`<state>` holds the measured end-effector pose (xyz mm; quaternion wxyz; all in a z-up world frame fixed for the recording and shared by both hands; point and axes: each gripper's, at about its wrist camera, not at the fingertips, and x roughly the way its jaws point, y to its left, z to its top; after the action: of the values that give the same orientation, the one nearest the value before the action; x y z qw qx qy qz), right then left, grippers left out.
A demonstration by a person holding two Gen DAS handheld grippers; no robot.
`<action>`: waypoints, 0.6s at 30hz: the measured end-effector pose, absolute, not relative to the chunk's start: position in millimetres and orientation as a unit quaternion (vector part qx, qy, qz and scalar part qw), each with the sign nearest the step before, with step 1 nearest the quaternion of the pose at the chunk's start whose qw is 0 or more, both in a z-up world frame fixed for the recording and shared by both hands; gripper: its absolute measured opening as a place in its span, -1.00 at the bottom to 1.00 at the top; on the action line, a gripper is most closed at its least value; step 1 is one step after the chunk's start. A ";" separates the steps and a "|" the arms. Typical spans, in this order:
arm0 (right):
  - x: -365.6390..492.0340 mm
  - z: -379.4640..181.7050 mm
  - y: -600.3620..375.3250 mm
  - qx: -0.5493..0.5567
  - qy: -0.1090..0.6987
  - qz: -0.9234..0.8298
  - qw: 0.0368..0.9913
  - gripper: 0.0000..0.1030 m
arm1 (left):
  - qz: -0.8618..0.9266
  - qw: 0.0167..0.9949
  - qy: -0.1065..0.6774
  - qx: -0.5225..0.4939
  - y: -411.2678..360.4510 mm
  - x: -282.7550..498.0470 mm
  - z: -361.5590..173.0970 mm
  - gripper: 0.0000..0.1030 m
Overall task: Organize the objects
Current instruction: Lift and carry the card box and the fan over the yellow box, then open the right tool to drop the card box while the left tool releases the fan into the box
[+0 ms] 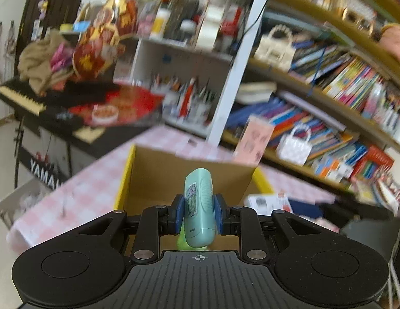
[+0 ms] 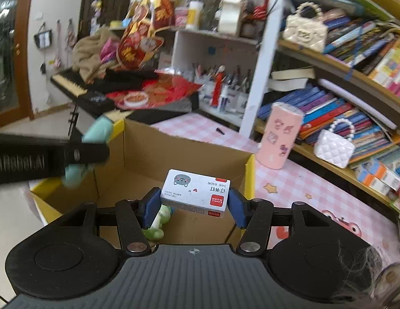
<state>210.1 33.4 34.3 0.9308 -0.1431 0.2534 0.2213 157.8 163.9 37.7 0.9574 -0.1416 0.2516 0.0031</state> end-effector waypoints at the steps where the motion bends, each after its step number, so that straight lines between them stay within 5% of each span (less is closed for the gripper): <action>1: 215.2 30.7 36.0 -0.150 0.256 0.227 0.928 0.04 | 0.007 0.956 0.258 -0.139 162.8 160.2 33.5 -0.56; 18: 261.2 -8.6 48.6 -0.230 0.337 0.275 0.871 0.04 | 0.028 0.938 0.326 -0.113 153.8 190.0 0.9 -0.50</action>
<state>261.2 48.6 -8.6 0.8706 -0.2296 0.3372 0.2750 190.0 153.8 0.9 0.9380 -0.1128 0.3264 0.0284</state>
